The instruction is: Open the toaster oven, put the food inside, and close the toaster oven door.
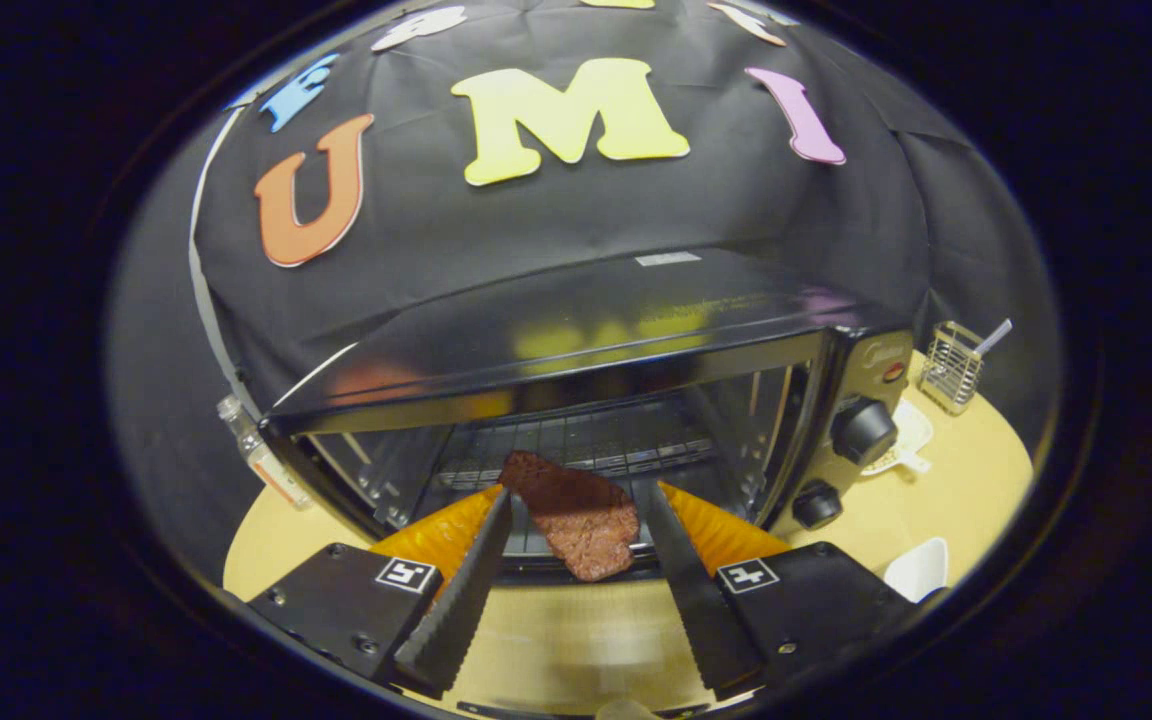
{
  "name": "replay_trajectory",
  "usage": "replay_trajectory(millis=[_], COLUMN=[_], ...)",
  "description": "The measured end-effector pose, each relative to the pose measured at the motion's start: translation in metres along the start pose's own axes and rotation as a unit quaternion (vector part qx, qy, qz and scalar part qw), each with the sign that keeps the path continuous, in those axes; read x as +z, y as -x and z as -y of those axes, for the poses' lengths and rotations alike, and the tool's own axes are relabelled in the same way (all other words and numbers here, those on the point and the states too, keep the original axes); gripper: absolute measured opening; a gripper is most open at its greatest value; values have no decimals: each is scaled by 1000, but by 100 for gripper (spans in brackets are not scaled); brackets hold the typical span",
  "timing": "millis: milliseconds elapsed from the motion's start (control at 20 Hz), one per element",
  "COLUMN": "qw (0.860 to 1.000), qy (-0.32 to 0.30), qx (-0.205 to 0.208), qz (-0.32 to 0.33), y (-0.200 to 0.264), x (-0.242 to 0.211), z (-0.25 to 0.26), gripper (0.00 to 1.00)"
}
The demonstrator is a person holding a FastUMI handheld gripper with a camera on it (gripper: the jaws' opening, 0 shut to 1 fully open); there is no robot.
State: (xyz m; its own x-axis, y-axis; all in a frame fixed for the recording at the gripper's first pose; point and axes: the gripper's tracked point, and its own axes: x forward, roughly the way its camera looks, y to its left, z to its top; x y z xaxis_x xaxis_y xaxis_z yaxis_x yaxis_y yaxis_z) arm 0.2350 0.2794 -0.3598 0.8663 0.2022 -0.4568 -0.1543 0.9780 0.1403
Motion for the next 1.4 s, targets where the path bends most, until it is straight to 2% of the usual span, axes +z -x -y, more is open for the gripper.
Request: replay_trajectory(millis=[300,350,450,550,1000,1400], qw=[999,998,997,997,997,994], qy=[42,50,72,75,65,62], qx=[16,21,24,26,5,5], qz=[-1,-7,-4,-10,-41,-93], y=[71,77,102,122,180,189], x=[19,15,17,11,-42,-115], z=[-5,-4,3,8,45,52], gripper=[88,93,98,98,98,98])
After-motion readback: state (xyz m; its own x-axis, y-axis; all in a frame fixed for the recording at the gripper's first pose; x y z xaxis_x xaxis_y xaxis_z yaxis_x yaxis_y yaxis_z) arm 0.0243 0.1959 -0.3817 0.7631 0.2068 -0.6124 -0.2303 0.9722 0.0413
